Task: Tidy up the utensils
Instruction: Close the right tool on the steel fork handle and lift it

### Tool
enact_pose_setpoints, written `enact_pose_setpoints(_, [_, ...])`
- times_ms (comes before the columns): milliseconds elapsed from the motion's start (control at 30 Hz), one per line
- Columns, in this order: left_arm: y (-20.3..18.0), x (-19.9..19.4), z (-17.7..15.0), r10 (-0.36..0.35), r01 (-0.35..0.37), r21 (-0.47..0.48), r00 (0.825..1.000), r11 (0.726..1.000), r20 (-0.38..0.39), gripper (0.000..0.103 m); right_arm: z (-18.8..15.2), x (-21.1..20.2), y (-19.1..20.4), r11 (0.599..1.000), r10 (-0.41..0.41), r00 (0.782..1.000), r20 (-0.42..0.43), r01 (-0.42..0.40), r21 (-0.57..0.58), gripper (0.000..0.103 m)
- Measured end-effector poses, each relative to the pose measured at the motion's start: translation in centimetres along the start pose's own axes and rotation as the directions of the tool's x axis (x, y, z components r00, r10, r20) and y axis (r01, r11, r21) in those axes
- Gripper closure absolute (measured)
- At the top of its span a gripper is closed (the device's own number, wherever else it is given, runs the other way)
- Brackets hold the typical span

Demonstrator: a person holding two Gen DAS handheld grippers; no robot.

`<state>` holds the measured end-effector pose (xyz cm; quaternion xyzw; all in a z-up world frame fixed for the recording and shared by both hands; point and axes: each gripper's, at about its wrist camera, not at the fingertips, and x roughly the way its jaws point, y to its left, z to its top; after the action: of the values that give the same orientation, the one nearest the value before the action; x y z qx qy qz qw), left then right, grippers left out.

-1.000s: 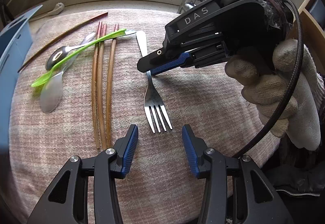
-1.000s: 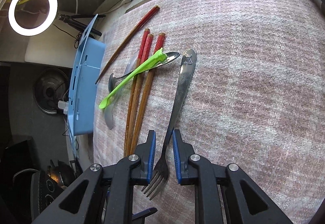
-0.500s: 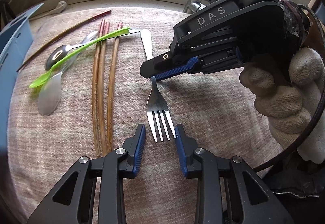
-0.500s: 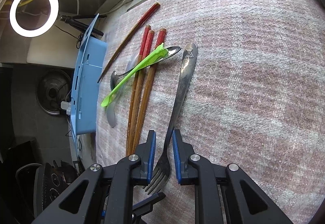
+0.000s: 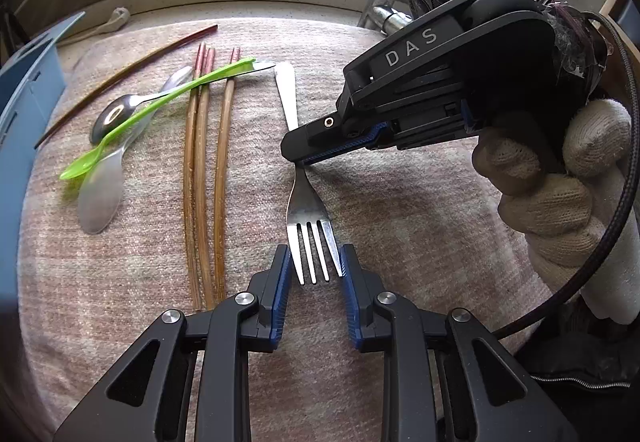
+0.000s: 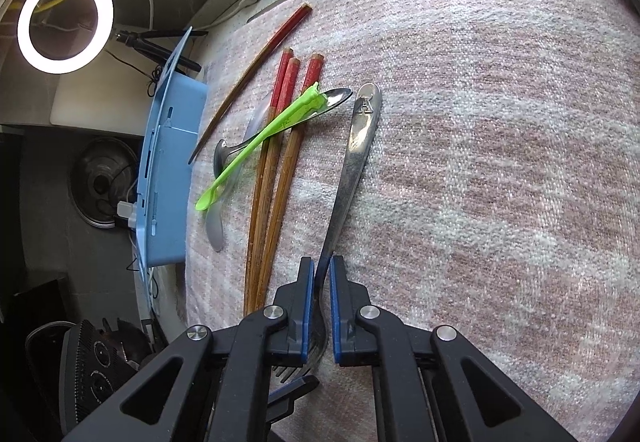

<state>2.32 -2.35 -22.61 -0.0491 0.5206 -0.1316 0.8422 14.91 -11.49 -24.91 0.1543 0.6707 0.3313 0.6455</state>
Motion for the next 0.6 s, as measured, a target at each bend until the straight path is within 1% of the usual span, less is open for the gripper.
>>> enact_pose_setpoints(133, [-0.3, -0.9, 0.0, -0.009, 0.008, 0.013, 1.000, 1.000, 0.015, 0.083, -0.2, -0.3, 0.1, 1.000, 0.003, 1.000, 0.010, -0.003, 0.004, 0.097])
enact_pose_setpoints(167, [-0.4, -1.2, 0.0, -0.014, 0.014, 0.017, 1.000, 1.000, 0.019, 0.089, -0.3, -0.4, 0.1, 1.000, 0.002, 1.000, 0.011, -0.002, 0.002, 0.099])
enact_pose_setpoints(200, [-0.5, -1.3, 0.0, -0.023, 0.023, 0.022, 1.000, 1.000, 0.020, 0.091, -0.3, -0.4, 0.1, 1.000, 0.000, 1.000, 0.012, 0.000, 0.000, 0.099])
enact_pose_setpoints(300, [-0.5, -1.2, -0.1, -0.020, 0.020, 0.029, 1.000, 0.999, 0.010, 0.091, -0.3, -0.2, -0.1, 1.000, -0.006, 1.000, 0.009, 0.006, 0.009, 0.099])
enact_pose_setpoints(433, [0.0, -1.0, -0.2, -0.038, 0.038, 0.000, 0.999, 0.999, 0.008, 0.091, -0.4, -0.1, -0.1, 1.000, -0.001, 1.000, 0.010, 0.000, 0.014, 0.099])
enact_pose_setpoints(533, [0.1, -0.9, -0.3, -0.037, 0.037, -0.002, 0.999, 0.999, 0.002, 0.090, -0.5, -0.1, -0.1, 1.000, 0.000, 1.000, 0.006, 0.000, 0.009, 0.099])
enact_pose_setpoints(600, [0.2, -0.9, -0.3, -0.037, 0.037, -0.009, 0.999, 0.999, 0.001, 0.086, -0.6, -0.2, -0.3, 1.000, 0.004, 1.000, 0.001, -0.004, 0.015, 0.098])
